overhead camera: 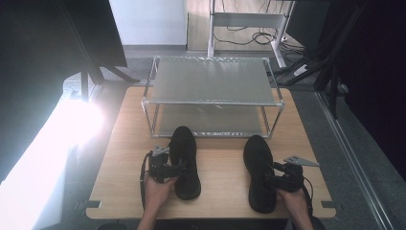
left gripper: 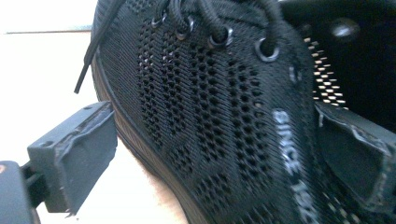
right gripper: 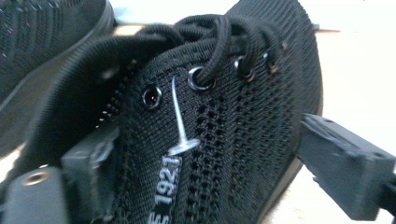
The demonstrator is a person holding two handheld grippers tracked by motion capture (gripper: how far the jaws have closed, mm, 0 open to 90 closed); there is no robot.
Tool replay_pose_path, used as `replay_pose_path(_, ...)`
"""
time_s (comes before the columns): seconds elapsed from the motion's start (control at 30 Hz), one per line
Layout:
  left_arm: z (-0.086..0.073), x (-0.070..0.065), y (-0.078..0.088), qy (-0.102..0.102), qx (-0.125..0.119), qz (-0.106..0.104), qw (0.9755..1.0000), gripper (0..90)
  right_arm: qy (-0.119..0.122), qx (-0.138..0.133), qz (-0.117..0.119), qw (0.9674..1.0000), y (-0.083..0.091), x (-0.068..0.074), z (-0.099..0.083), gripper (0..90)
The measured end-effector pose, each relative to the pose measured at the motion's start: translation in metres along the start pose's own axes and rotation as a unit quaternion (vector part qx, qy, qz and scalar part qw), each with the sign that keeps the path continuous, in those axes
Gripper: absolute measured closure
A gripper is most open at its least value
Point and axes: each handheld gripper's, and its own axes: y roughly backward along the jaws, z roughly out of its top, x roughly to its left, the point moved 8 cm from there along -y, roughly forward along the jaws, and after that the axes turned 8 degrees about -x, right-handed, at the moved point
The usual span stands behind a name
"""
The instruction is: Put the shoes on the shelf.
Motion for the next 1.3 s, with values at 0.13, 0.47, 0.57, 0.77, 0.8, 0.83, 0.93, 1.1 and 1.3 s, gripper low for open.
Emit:
replay_pose_path(0.13, 0.001, 0.001, -0.009, 0.003, 0.005, 0.010, 0.9999, 9.8, 0.005, 0.002, -0.029, 0.9996, -0.005, -0.004, 0.000, 19.7)
replay_pose_path(0.47, 0.002, 0.004, -0.004, -0.009, 0.009, 0.051, 0.9986, 30.3, 0.030, 0.009, -0.098, 0.9947, -0.001, -0.009, 0.002, 53.2)
replay_pose_path(0.57, 0.003, 0.005, -0.002, -0.018, 0.007, 0.055, 0.9983, 37.1, 0.042, 0.003, -0.110, 0.9931, 0.001, -0.009, 0.003, 60.9)
replay_pose_path(0.77, 0.004, 0.009, 0.003, -0.015, 0.006, 0.046, 0.9988, 51.9, 0.023, -0.012, -0.099, 0.9947, 0.004, -0.011, 0.006, 66.8)
replay_pose_path(0.8, 0.004, 0.009, 0.004, -0.015, 0.006, 0.046, 0.9988, 51.9, 0.023, -0.012, -0.099, 0.9947, 0.004, -0.011, 0.006, 66.8)
replay_pose_path(0.83, 0.004, 0.009, 0.004, -0.017, 0.006, 0.046, 0.9988, 56.5, 0.013, -0.015, -0.095, 0.9953, 0.004, -0.012, 0.006, 67.6)
replay_pose_path(0.93, 0.006, 0.010, 0.009, -0.025, 0.008, 0.045, 0.9986, 64.9, -0.004, -0.021, -0.087, 0.9960, 0.005, -0.014, 0.006, 68.6)
replay_pose_path(1.1, 0.008, 0.013, 0.012, -0.030, 0.011, 0.045, 0.9985, 74.0, -0.043, -0.038, -0.065, 0.9962, 0.007, -0.018, 0.008, 71.0)
replay_pose_path(1.3, 0.009, 0.023, 0.016, 0.010, 0.003, 0.027, 0.9996, 78.6, -0.084, -0.052, -0.050, 0.9938, 0.009, -0.023, 0.008, 71.7)
